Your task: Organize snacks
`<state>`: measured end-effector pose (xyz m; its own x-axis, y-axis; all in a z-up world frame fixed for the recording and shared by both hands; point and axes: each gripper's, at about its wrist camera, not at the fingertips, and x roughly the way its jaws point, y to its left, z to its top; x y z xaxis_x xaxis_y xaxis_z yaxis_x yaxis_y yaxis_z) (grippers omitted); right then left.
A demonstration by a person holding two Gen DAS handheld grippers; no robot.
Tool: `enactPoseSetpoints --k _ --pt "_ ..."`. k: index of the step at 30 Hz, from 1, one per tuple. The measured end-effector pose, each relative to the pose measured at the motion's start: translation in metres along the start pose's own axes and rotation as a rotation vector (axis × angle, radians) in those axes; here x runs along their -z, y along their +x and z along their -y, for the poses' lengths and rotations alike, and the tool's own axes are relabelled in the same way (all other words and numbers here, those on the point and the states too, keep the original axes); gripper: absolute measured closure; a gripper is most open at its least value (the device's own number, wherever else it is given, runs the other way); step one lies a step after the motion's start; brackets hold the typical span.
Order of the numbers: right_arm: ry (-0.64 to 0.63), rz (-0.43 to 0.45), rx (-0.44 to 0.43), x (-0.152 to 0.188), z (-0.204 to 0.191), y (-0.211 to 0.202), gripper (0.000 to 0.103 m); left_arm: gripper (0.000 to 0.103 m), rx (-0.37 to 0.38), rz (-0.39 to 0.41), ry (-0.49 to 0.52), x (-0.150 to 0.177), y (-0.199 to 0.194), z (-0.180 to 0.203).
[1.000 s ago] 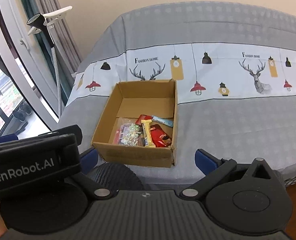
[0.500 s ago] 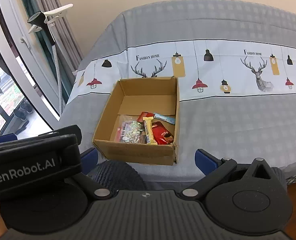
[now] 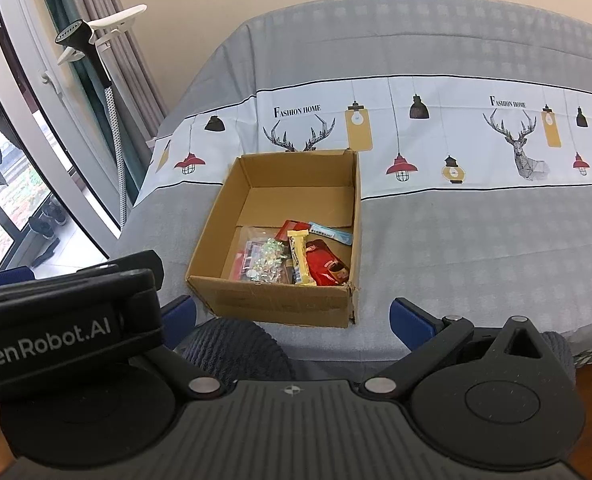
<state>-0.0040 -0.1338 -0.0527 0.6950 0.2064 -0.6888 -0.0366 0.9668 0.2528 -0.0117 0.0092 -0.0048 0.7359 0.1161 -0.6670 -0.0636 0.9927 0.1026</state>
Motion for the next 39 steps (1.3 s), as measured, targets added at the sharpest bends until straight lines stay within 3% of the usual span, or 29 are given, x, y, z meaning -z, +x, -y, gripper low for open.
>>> enactPoseSetpoints --k 39 --pt "-0.015 -0.005 -0.018 0.0011 0.0033 0.0005 0.001 0.000 -0.005 -0.013 -0.001 0.0032 -0.0007 -0.0016"
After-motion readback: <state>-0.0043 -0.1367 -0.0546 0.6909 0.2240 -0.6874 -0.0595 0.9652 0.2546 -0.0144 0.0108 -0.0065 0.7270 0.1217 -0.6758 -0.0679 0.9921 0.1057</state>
